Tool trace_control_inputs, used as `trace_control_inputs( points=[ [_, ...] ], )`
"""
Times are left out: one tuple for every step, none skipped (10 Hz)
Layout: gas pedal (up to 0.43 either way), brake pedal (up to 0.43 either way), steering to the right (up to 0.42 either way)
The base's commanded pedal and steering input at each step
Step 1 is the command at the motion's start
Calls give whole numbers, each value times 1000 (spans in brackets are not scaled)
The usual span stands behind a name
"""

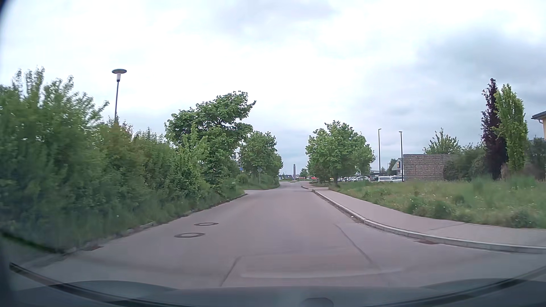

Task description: Follow the waypoints while adhering to traffic rules and regulations

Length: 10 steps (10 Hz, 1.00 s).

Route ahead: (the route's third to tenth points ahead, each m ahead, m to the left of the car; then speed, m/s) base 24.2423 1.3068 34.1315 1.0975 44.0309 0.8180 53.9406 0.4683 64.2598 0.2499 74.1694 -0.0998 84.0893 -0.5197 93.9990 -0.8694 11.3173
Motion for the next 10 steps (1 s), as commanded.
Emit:
trace_control_inputs(
  points=[
    [150, 0, 0],
    [150, 0, 0],
    [150, 0, 0],
    [150, 0, 1],
    [150, 0, 1],
    [150, 0, 2],
    [150, 0, 3],
    [150, 0, 3],
    [150, 0, 3],
    [150, 0, 3]
  ],
)
